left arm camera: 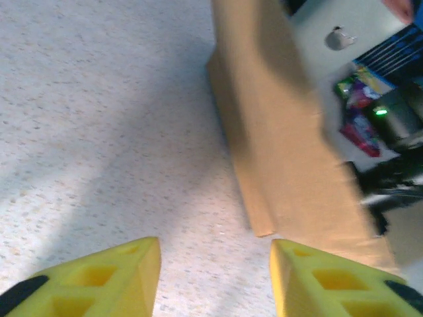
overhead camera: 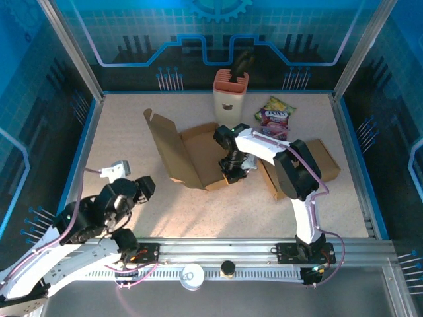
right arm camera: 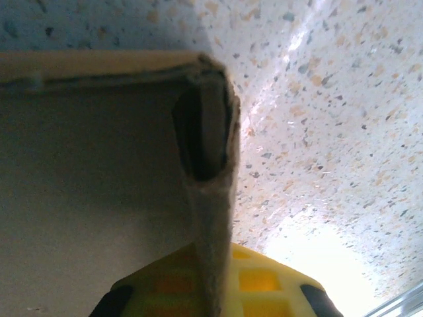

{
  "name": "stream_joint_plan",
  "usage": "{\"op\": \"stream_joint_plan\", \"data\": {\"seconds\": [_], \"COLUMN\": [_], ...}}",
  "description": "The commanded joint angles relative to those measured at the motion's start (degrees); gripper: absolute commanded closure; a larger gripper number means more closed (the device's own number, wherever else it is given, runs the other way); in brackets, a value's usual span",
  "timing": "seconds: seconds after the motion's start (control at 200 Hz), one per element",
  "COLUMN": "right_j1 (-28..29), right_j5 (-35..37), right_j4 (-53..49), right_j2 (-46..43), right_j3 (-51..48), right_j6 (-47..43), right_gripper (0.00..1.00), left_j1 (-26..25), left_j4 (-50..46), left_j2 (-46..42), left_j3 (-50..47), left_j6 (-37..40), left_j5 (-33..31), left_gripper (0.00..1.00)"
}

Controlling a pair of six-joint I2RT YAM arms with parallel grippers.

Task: Fold the paper box

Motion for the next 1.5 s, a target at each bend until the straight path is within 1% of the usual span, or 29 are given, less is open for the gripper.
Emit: {"op": "stream_joint_plan", "data": {"seconds": [0.0, 0.105, 0.195, 0.22, 0.345, 0.41, 0.54, 0.685, 0.775, 0.82, 0.86, 0.91, 0.915, 0.93, 0.97, 0.995, 1.02, 1.065, 1.131, 1.211, 1.251, 1.301, 1.356, 1.381, 1.391, 1.426, 1.461, 1.466, 1.496], "right_j1": [1.4, 2.8, 4.2, 4.6, 5.6, 6.5, 8.5, 9.3, 10.1, 10.9, 11.3, 12.4, 12.7, 13.0, 13.9, 14.7, 15.1, 15.7, 16.9, 17.5, 17.5, 17.3, 17.6, 17.7, 17.7, 17.8, 17.9, 17.9, 18.0], "right_j5": [-4.3, -5.5, -5.7, -5.7, -6.1, -6.6, -7.0, -7.7, -7.5, -6.3, -4.4, -0.6, 0.3, 1.0, 3.8, 5.5, 6.5, 7.7, 11.5, 16.6, 18.9, 22.0, 24.3, 24.3, 23.9, 21.2, 18.8, 18.1, 16.3], "right_j4": [1.4, 4.0, 3.9, 3.5, 0.7, 1.3, 4.9, 6.1, 8.7, 9.0, 9.3, 8.1, 7.8, 7.7, 6.8, 6.2, 5.9, 5.6, 4.9, 6.7, 8.4, 11.6, 17.1, 19.6, 20.7, 24.1, 25.7, 26.0, 26.2], "right_j2": [-2.5, -4.3, -5.2, -5.2, -5.3, -5.9, -7.1, -6.3, -6.5, -7.2, -8.4, -10.0, -10.4, -10.6, -11.7, -12.3, -12.7, -13.7, -15.9, -19.6, -21.5, -23.9, -26.7, -27.5, -28.1, -29.1, -29.6, -29.6, -29.6], "right_j3": [-2.8, -6.5, -7.3, -6.9, -5.6, -6.9, -10.1, -10.1, -10.8, -10.8, -10.7, -9.9, -9.7, -9.4, -8.3, -7.4, -6.9, -6.4, -6.4, -7.5, -8.0, -8.2, -8.1, -8.0, -7.9, -7.4, -6.5, -6.0, -4.6], "right_j6": [3.8, 6.8, 9.2, 9.4, 9.8, 11.2, 15.2, 14.4, 13.0, 12.1, 10.7, 9.3, 8.9, 8.5, 6.6, 5.1, 3.8, 1.4, -1.4, -7.8, -12.5, -21.0, -34.0, -38.7, -42.5, -50.4, -55.8, -57.6, -61.2], "right_gripper": [1.0, 1.0, 1.0, 1.0, 1.0, 1.0, 1.0, 1.0, 0.93, 0.79, 0.76, 0.61, 0.58, 0.56, 0.46, 0.38, 0.33, 0.3, 0.24, 0.22, 0.22, 0.22, 0.23, 0.23, 0.24, 0.25, 0.26, 0.26, 0.26], "left_j1": [-0.2, 0.6, 4.0, 5.6, 16.4, 19.7, 21.4, 21.9, 21.9, 21.9, 21.9, 21.9, 21.9, 21.9, 21.9, 22.0, 22.1, 22.0, 22.1, 22.1, 22.1, 22.1, 22.1, 22.1, 22.1, 22.1, 22.1, 22.1, 22.1], "left_j4": [1.0, 7.3, 13.4, 15.3, 27.0, 33.2, 39.3, 44.4, 46.2, 46.8, 47.0, 47.0, 47.0, 46.9, 46.6, 46.5, 46.6, 46.7, 47.1, 46.8, 46.5, 46.1, 45.5, 45.2, 45.1, 44.8, 44.5, 44.5, 44.2], "left_j2": [-1.9, -0.4, 2.7, 3.6, 6.9, 8.5, 12.6, 16.1, 16.6, 16.2, 15.6, 15.0, 14.9, 14.8, 14.7, 14.7, 14.9, 15.3, 15.8, 16.4, 16.5, 16.5, 16.6, 16.7, 16.7, 16.7, 16.8, 16.9, 17.0], "left_j3": [-6.4, -10.4, -12.9, -13.7, -19.1, -21.6, -22.8, -24.0, -25.1, -25.7, -26.0, -26.0, -26.0, -25.9, -25.5, -25.3, -25.1, -24.8, -24.1, -23.0, -22.4, -21.5, -20.7, -20.3, -20.2, -19.8, -19.4, -19.3, -19.1], "left_j6": [-4.4, -4.4, -2.9, -2.5, -1.2, -0.4, 1.2, 1.4, 1.2, 1.2, 1.2, 1.7, 1.7, 1.9, 2.6, 3.0, 3.2, 3.7, 4.3, 4.8, 5.2, 5.5, 5.9, 6.0, 6.1, 6.3, 6.6, 6.6, 6.8], "left_j5": [-2.7, -1.7, 2.0, 4.0, 17.6, 22.2, 24.3, 26.0, 26.3, 26.5, 26.7, 26.7, 26.7, 26.6, 26.6, 26.6, 26.6, 26.6, 26.9, 27.3, 27.5, 27.6, 27.7, 27.8, 27.8, 28.0, 28.0, 28.0, 28.0], "left_gripper": [0.57, 0.58, 0.58, 0.59, 0.6, 0.61, 0.62, 0.62, 0.62, 0.62, 0.62, 0.62, 0.62, 0.62, 0.62, 0.62, 0.62, 0.61, 0.61, 0.61, 0.61, 0.61, 0.6, 0.6, 0.6, 0.59, 0.59, 0.59, 0.58]}}
